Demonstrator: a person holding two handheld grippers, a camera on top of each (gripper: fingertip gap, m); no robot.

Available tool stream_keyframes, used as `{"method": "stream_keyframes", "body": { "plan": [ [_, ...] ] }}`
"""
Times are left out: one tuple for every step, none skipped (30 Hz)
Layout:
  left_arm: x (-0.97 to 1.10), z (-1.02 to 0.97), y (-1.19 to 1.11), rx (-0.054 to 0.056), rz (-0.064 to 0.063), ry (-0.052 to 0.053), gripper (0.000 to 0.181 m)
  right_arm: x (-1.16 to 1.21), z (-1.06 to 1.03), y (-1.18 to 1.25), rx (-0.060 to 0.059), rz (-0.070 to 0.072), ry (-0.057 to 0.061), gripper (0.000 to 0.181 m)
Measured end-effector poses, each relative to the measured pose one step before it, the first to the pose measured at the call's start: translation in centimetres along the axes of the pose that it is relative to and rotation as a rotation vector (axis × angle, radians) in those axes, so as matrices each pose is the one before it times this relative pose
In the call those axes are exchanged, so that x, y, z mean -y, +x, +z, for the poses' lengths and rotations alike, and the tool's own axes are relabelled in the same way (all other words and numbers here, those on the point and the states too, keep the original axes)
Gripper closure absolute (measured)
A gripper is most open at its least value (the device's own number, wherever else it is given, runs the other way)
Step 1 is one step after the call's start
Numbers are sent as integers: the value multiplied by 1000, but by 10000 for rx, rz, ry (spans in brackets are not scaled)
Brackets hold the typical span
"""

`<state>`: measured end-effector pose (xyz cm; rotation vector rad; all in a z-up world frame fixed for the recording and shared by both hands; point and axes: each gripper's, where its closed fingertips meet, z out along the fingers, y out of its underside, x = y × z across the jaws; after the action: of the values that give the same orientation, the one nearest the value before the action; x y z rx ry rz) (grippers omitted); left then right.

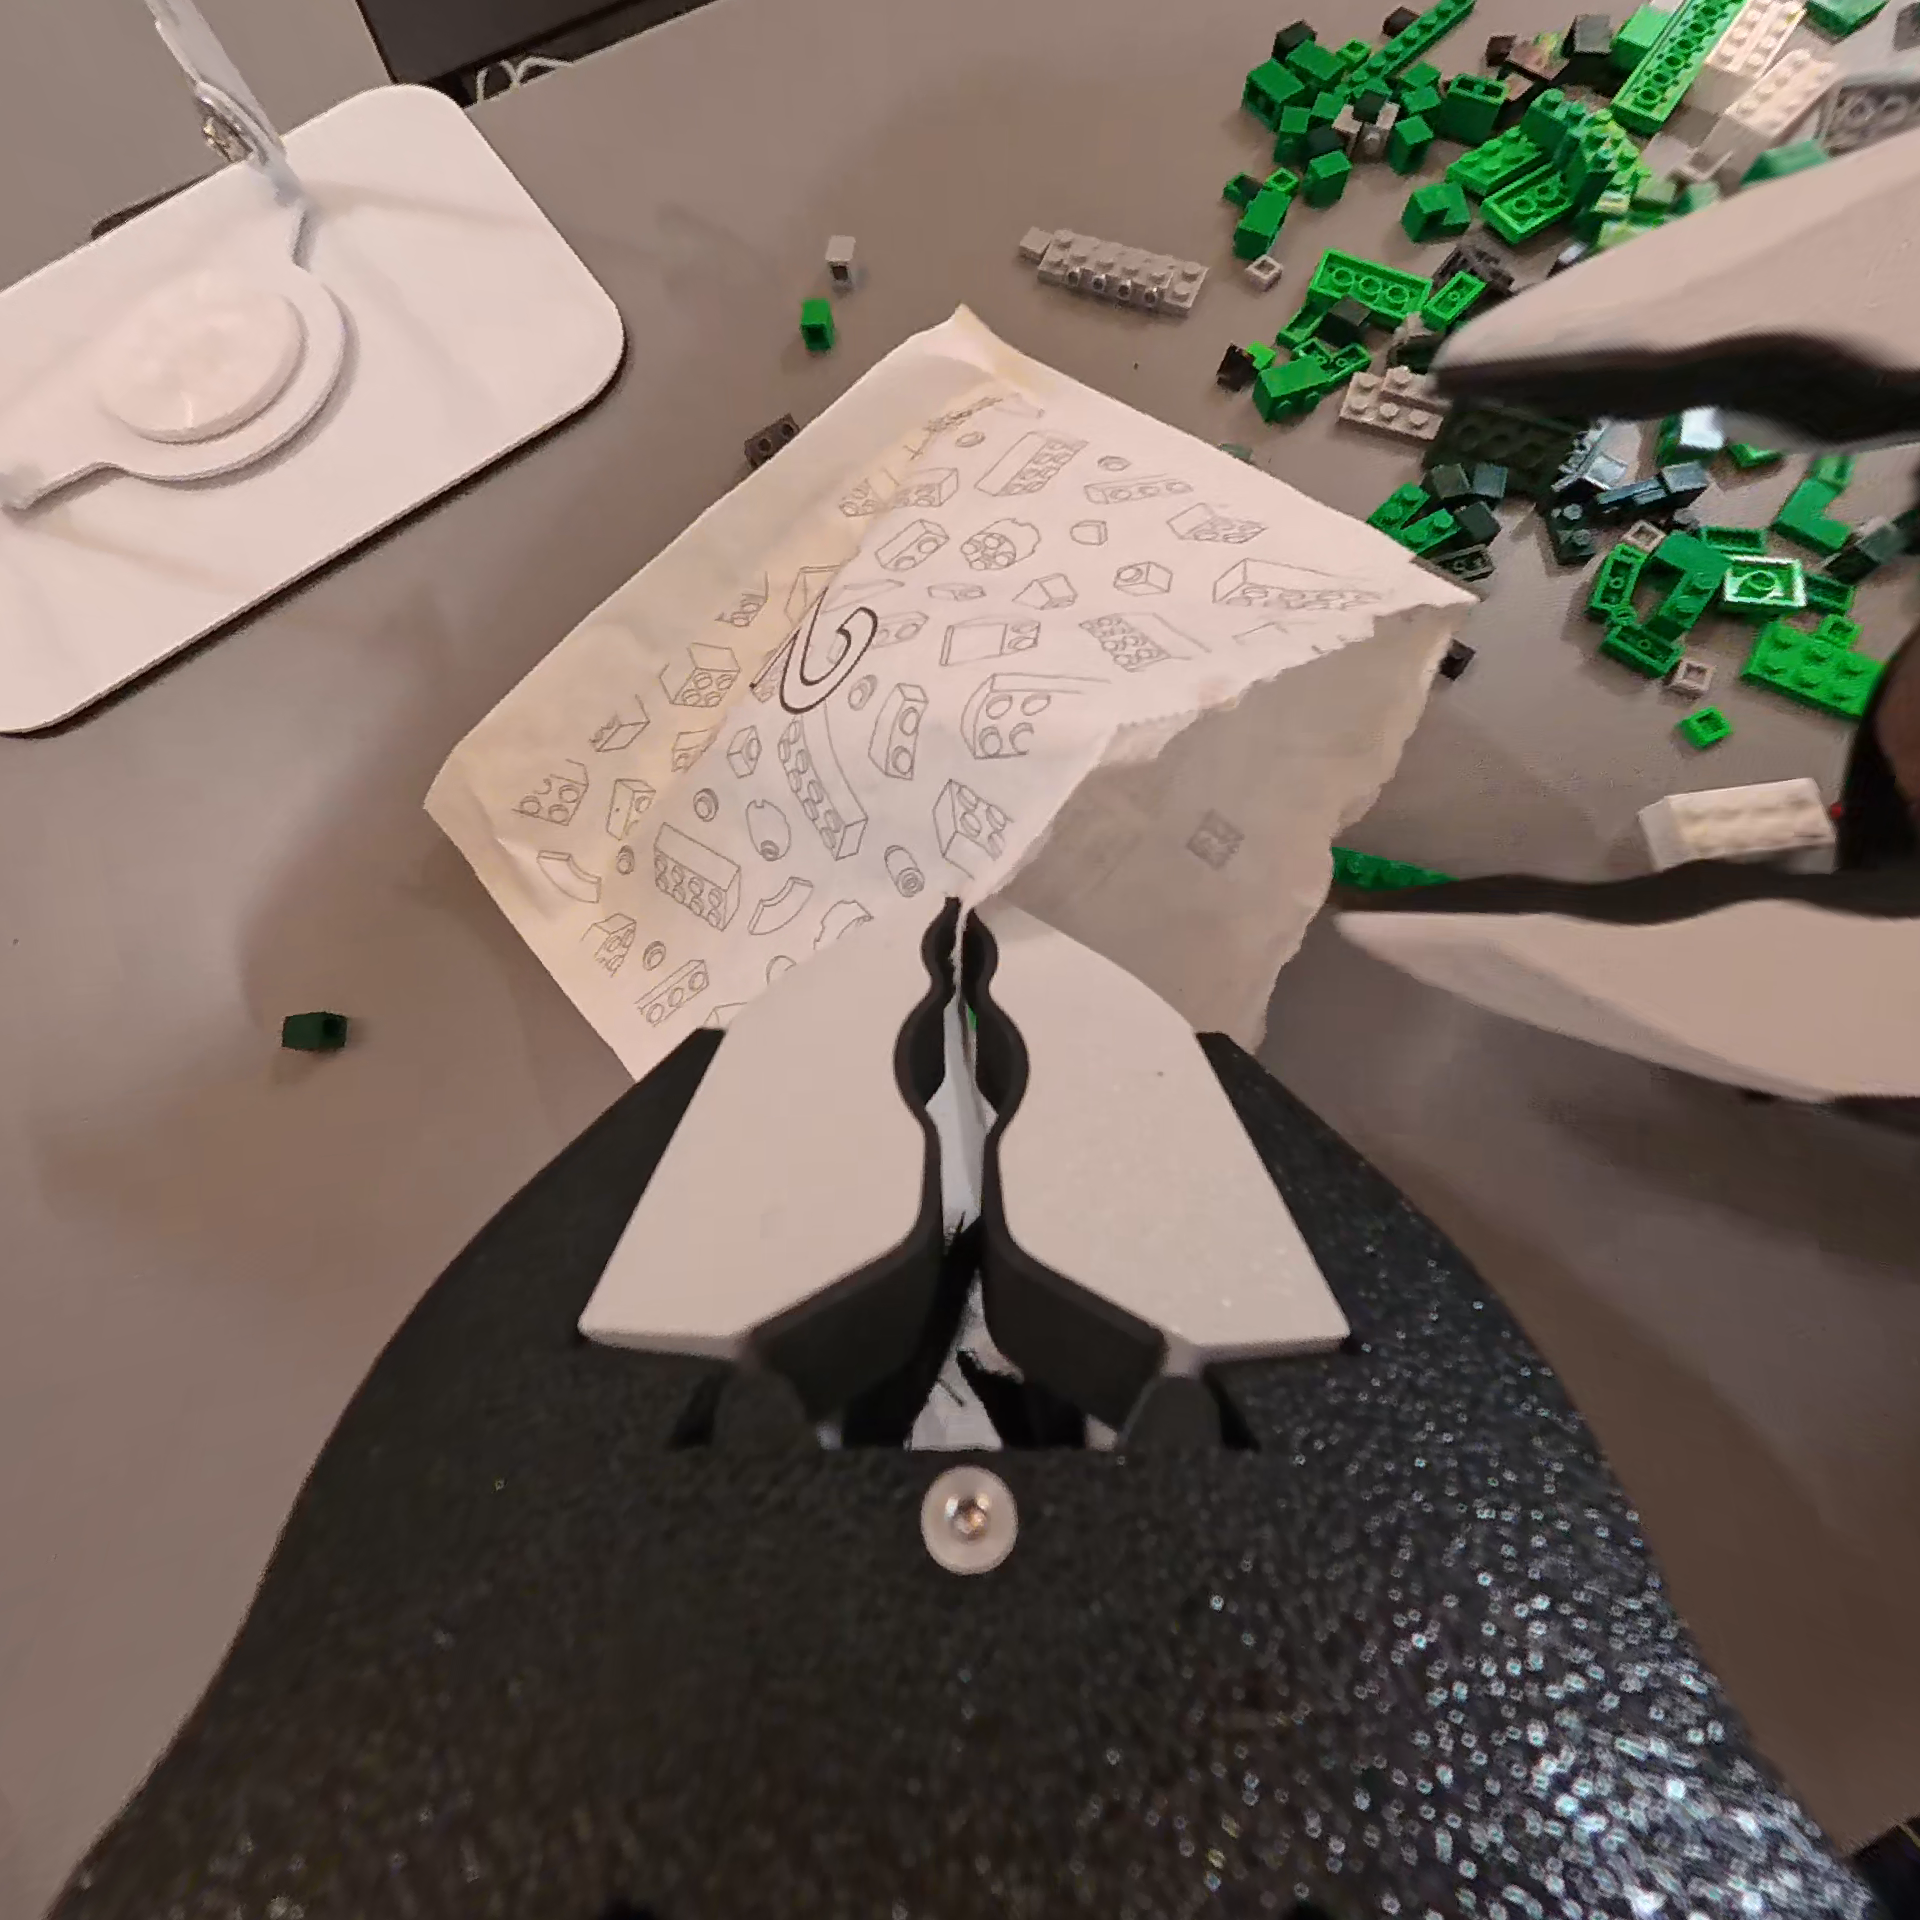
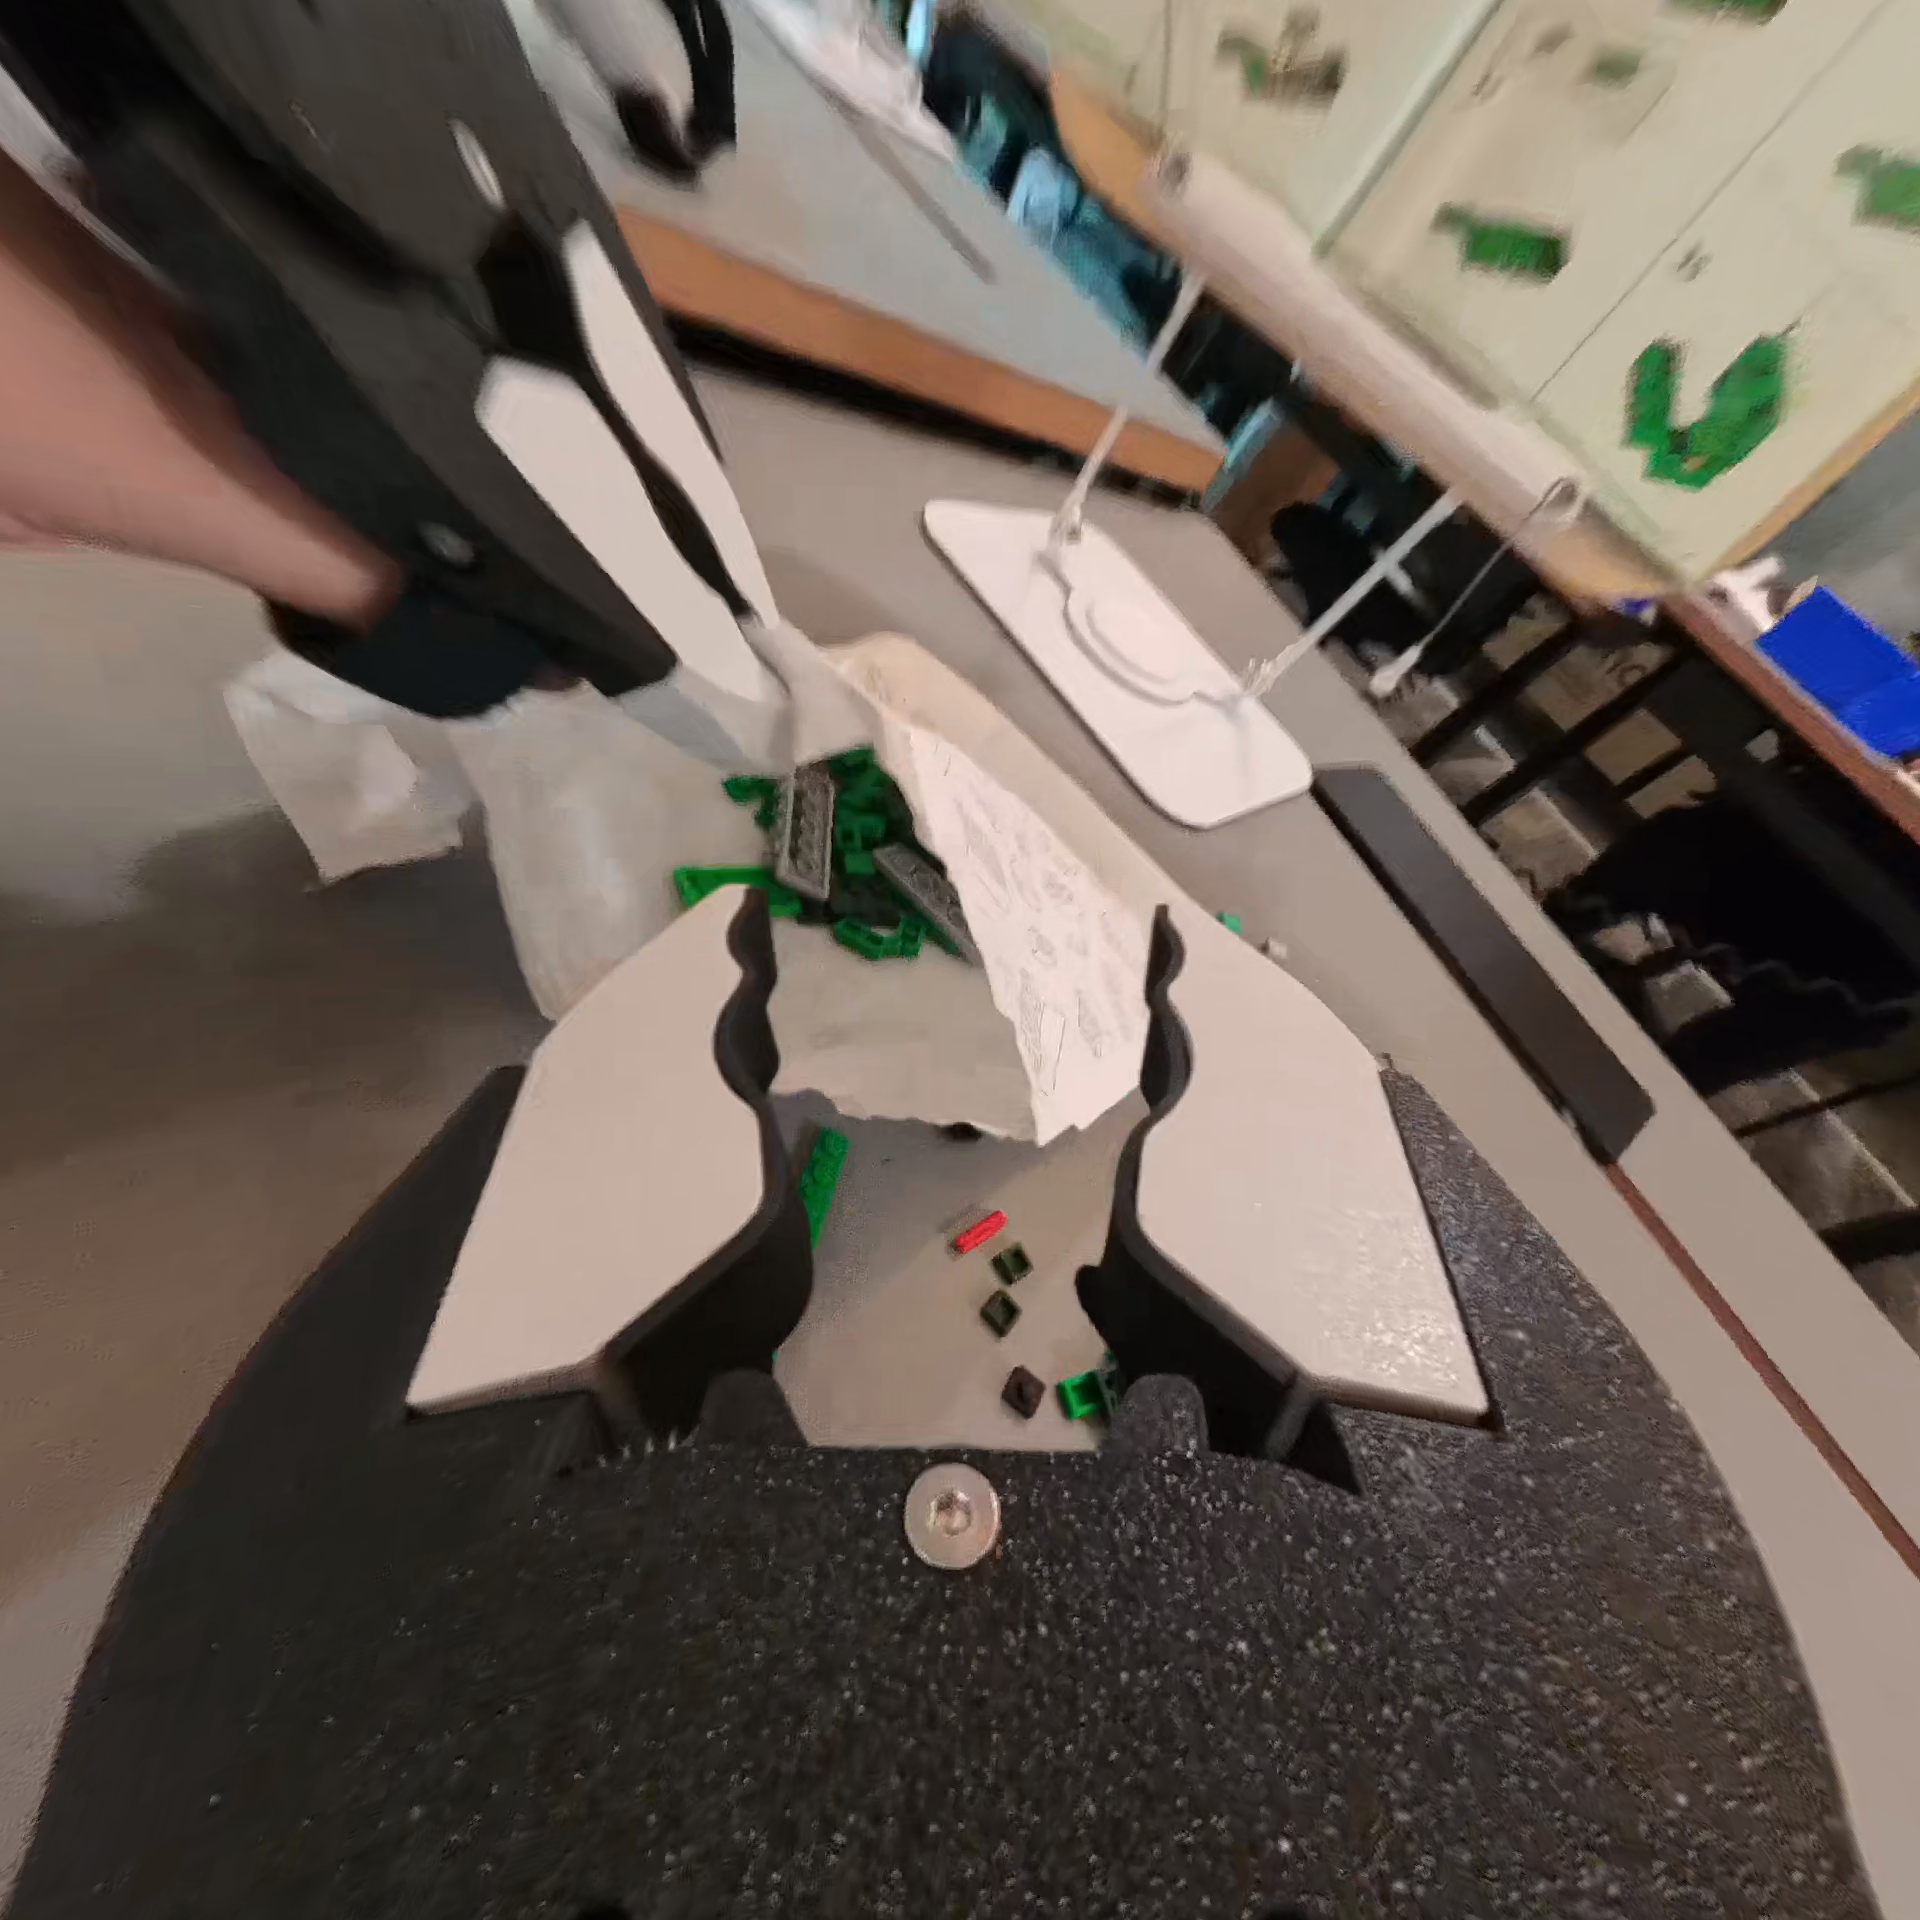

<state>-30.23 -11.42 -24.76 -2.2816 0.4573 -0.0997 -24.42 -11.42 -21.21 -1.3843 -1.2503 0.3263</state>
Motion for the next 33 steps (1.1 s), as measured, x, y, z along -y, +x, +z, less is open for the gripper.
{"method": "stream_keyframes", "body": {
  "plan": [
    [-91, -82, -81, 35, -1, -16, 181, -850, 772, -20, -39, -135, -506, 110],
    [-58, -94, -22, 11, 24, 4, 181, -795, 702, 319, -210, -131, -481, 111],
    [-44, -107, 45, -30, 31, 21, 181, -745, 578, 581, -315, -28, -460, 115],
    [-29, -126, 71, -48, 19, 28, 181, -768, 461, 666, -308, 111, -484, 120],
    [15, -144, 35, -24, 51, 57, 181, -683, 365, 539, -178, 230, -420, 126],
    [-13, -125, -84, 68, 63, 44, 181, -484, 278, 311, -23, 318, -266, 134],
    [-57, -103, -80, 53, 83, 27, 181, -331, 208, 67, 127, 334, -143, 147],
    [-23, -82, 71, -41, 99, 82, 181, -228, 159, -177, 246, 320, -78, 153],
    [19, -77, 36, 14, 58, 134, 181, -226, 140, -198, 224, 243, -90, 168],
    [-37, -113, -170, 186, 9, 149, 181, -155, 94, -123, 136, 124, -24, 174],
    [14, -173, -105, 158, -23, 223, 180, -21, 45, -114, 112, 102, 83, 179],
    [1, -199, -36, 129, -94, 238, 172, 34, -23, -110, 108, 119, 80, 181],
    [-186, -184, -132, 203, -111, 129, 157, 63, -61, -38, 67, 113, 60, 181],
    [-409, -143, -96, 181, -19, -30, 142, 120, -93, 12, 30, 108, 87, 181],
    [-560, -101, -255, 289, 59, -153, 130, 115, -91, 3, 27, 95, 94, 181],
    [-665, -84, -385, 370, 95, -218, 120, 61, -82, -57, 46, 75, 61, 181],
    [-661, -59, -285, 290, 69, -207, 113, 0, -61, -93, 50, 57, 29, 181],
    [-551, -12, -147, 177, -12, -123, 108, -10, -54, -101, 33, 42, 11, 181],
    [-415, 39, 179, -69, -31, -59, 107, -27, -33, -88, 15, 28, -1, 181],
    [-427, 110, 308, -168, -70, -94, 107, -29, -11, -66, 6, 25, -1, 181],
    [-397, 124, 198, -110, -57, -95, 107, -27, -2, -39, -1, 30, 3, 181],
    [-309, 88, 227, -133, -35, -43, 107, -55, 5, -6, -6, 30, -9, 181],
    [-199, 57, 150, -90, -84, 21, 108, -67, 22, -21, 10, 33, -17, 181],
    [-133, 47, -3, 0, -57, 56, 109, -47, 4, -10, 17, 36, -2, 181],
    [-157, 35, -166, 110, -42, 19, 109, -23, -10, 5, 18, 36, 11, 181],
    [-208, 9, -196, 130, -13, -30, 109, 7, -18, -42, 42, 52, 22, 181],
    [-207, -7, -184, 130, -23, -47, 112, 52, -16, -103, 68, 61, 36, 181],
    [-187, -11, -173, 107, -4, -71, 116, 63, -10, -120, 59, 37, 30, 181],
    [-203, -8, -154, 92, 3, -122, 121, 55, 1, -98, 30, 3, 16, 181],
    [-256, 7, -167, 74, -14, -184, 124, 37, 6, -61, 16, -15, 9, 181],
    [-228, 10, -147, 37, -34, -172, 126, 21, 13, -48, 17, -8, 6, 181],
    [-37, -19, -94, -15, -36, -38, 127, -13, 14, -12, 20, 19, -1, 181],
    [122, -104, 3, -70, -37, 92, 130, -11, -6, 11, 18, 42, -2, 181]
  ]
}}
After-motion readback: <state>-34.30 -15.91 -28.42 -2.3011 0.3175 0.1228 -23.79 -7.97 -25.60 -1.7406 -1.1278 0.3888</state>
